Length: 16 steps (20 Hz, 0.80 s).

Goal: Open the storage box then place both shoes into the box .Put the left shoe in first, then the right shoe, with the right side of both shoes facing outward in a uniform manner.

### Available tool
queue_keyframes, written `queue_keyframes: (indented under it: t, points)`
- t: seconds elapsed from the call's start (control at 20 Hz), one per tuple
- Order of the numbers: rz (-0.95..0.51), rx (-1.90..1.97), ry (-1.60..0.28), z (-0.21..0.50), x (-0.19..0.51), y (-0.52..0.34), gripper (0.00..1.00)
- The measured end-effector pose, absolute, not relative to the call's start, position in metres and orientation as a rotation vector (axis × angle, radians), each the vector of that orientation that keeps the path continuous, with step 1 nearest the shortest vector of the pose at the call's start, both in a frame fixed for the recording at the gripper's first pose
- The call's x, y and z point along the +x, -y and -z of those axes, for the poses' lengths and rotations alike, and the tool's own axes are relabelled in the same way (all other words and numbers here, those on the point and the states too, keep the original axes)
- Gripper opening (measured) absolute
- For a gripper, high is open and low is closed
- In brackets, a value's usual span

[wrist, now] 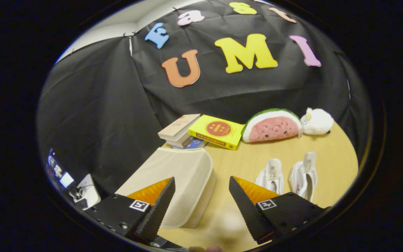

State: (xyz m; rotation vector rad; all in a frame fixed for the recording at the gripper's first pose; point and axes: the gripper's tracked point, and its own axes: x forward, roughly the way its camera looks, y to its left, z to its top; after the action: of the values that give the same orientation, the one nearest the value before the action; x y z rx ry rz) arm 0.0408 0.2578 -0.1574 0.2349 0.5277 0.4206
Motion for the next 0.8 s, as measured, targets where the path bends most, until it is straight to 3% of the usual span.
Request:
queue_keyframes:
  t: [0.45,0.8]
  points:
    - [-0.495,0.611,-0.811,0.214,0.030,-0.302,0.95]
    - [-0.533,0.858,-0.930,0.225,0.032,-0.317,0.95]
